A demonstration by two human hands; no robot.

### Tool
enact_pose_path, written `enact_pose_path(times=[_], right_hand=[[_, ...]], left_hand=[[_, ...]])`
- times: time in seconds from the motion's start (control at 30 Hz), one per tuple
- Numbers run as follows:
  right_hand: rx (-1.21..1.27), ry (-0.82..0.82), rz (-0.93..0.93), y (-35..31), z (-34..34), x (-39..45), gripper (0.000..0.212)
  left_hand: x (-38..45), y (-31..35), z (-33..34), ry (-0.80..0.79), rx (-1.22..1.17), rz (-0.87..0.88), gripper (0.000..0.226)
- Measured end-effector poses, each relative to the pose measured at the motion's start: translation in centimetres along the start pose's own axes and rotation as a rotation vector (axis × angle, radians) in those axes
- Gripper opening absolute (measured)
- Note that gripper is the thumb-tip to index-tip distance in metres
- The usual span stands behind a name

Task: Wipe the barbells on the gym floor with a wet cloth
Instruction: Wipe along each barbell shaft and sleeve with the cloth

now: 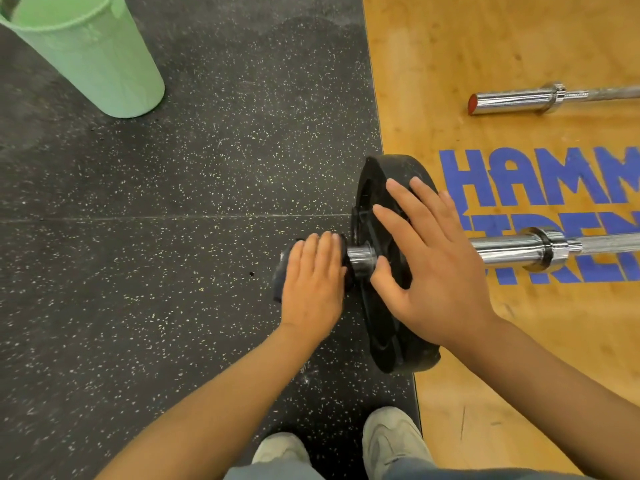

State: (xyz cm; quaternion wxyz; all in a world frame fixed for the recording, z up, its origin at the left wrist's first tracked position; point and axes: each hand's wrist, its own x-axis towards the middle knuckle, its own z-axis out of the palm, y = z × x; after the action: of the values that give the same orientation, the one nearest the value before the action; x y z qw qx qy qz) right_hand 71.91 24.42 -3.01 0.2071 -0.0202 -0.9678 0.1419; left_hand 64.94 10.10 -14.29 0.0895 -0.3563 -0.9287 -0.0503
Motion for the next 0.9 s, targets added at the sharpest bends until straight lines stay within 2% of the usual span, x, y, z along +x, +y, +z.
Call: enact_pose_path(times=[0.13,0.23,0.37,0.5,0.53,0.67,0.83,0.9], right_hand=[[0.004,-0.008,0.011,-0.1,-0.1,0.0,0.050],[0.005,-0.012,-0.001,0.0,-0.1,-0.1,0.051],[0.002,0.018,-0.004,-0.1,0.0,-0.3,0.049],[0.012,0.040,0.002,-0.2,0.2,-0.2,0.047],[0.010,0.043,0.003,-0.2,0.3,-0.2,0.047],[-0.005,0.030,0.010,-0.1,0.3,-0.1,0.047],[0.003,0.012,0.007,-0.1,0.0,0.0,0.048],[-0.004,0.008,-0.002,-0.1,0.1,-0.1,0.048]], left_hand=[[0.8,2.1,0.3,-0.025,0.038,0.128,0.060],[0.2,0.2,0.0,-0.044,0.030,0.154,0.055],[-1.6,-3.5,-0.3,-0.038,0.001,-0.025,0.053],[-1.6,-2.7,-0.1,0.002,-0.051,-0.178,0.051],[-1.1,-1.7,-0.1,0.000,-0.056,-0.169,0.052],[0.9,2.2,0.5,-0.030,-0.040,0.051,0.056],[0.9,1.1,0.5,-0.037,-0.050,0.153,0.053],[0.4,0.1,0.6,-0.018,-0.047,0.130,0.052]])
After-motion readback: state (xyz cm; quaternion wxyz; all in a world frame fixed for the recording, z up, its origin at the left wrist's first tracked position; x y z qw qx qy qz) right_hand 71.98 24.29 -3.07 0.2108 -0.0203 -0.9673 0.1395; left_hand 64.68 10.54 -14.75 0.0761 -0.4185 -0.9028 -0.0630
